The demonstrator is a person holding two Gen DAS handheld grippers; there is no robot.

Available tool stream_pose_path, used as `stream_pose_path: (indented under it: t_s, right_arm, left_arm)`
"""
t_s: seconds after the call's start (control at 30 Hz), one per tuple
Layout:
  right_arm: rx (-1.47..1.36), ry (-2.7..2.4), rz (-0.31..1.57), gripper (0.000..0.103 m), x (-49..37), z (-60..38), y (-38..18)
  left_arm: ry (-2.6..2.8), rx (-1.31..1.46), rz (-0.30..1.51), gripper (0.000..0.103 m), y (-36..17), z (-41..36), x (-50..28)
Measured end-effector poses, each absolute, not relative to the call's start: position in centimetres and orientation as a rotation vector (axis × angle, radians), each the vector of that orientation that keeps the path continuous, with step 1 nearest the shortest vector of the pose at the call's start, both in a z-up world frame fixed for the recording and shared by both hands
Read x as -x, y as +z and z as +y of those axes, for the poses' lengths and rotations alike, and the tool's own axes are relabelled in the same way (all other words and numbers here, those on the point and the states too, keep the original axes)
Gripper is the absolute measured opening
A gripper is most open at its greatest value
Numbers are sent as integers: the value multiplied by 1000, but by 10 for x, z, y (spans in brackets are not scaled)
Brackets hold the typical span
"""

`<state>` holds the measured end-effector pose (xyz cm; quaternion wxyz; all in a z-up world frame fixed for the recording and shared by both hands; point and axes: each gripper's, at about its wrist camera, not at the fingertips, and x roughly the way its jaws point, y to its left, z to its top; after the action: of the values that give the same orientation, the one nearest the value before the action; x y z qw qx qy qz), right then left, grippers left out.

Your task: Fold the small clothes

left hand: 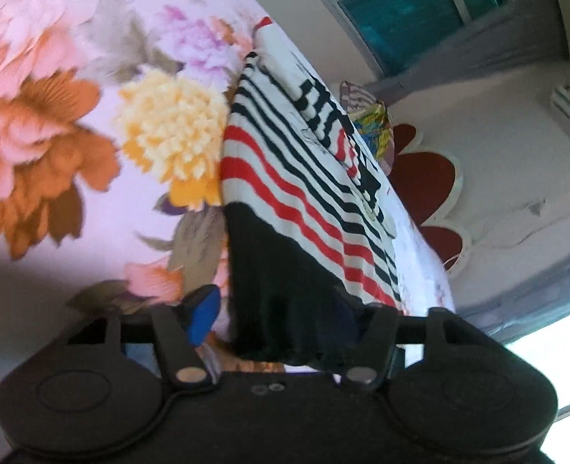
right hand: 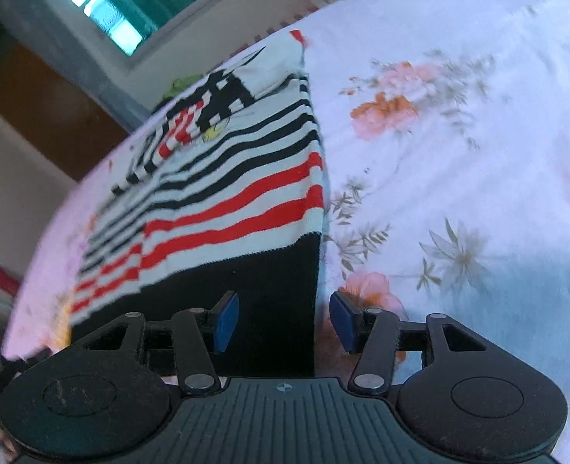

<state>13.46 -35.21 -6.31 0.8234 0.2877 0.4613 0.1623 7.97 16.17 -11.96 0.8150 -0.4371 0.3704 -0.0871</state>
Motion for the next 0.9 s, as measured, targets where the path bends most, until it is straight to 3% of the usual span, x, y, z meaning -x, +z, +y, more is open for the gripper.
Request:
stream_pose_path:
  t_s: [0.33,0.43,0.47,0.53,0.57,0.67,0.9]
  right_arm:
    - [-849,364,966,52,-166,-373,-78]
    - [-824,389,966,52,-171,-366,-79]
    - [-820,398,969,49,-171,-365,-79]
    - [-809,421,1016,15,-168,-361,-86]
    - [-805,431,1030,11,-163,-360,-90]
    - [-816,476,1033,8,-148,-357,-93]
    - [-831,457,1039,9,-159,-357,-93]
  left_arm:
    - [-271,925,831,54,-127,154,-128]
    - [-264,903,835,37,-129,149,-139]
    - [-260,897,840,30,-131,147,-141]
    - [-269,892,843,22,-133,146,-139]
    - [-295,900,852,14,-135,145,-138]
    - [-378,897,905,13,-143,135,-134]
    - [-283,997,841,16,-151,145,-138]
